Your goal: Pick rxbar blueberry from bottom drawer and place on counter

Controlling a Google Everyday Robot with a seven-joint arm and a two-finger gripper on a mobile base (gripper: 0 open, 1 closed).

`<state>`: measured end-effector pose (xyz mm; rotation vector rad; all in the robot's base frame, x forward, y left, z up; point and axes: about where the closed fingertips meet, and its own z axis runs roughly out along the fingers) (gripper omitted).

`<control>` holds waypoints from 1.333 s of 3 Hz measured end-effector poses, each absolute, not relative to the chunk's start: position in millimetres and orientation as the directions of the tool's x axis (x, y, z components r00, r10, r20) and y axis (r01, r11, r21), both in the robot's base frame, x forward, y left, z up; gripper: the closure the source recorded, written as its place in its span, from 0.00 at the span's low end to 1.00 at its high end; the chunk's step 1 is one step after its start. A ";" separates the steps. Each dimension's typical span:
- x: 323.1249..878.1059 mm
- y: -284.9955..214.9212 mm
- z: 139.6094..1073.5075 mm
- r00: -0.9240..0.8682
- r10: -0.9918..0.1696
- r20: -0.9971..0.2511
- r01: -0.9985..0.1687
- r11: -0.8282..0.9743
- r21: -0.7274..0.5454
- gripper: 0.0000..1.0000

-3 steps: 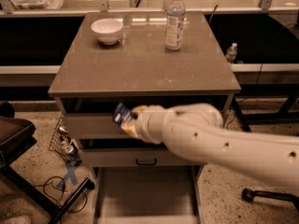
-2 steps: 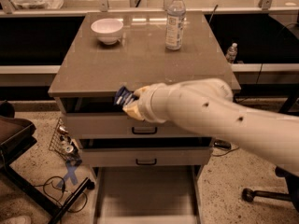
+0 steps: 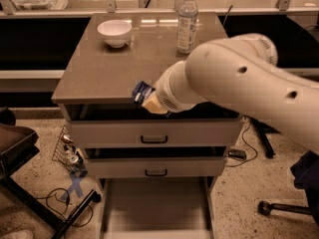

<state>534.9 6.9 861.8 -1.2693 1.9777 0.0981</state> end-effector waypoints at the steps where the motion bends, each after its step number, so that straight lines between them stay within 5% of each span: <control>1: 519.4 -1.1 851.4 -0.244 -0.777 -0.581 -0.827 0.479 -0.294 1.00; 4: 585.9 -25.2 891.9 -0.289 -0.720 -0.631 -0.786 0.555 -0.273 1.00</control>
Offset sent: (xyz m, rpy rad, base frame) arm -0.0151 -0.0079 -0.0100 -0.0510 0.0660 0.0063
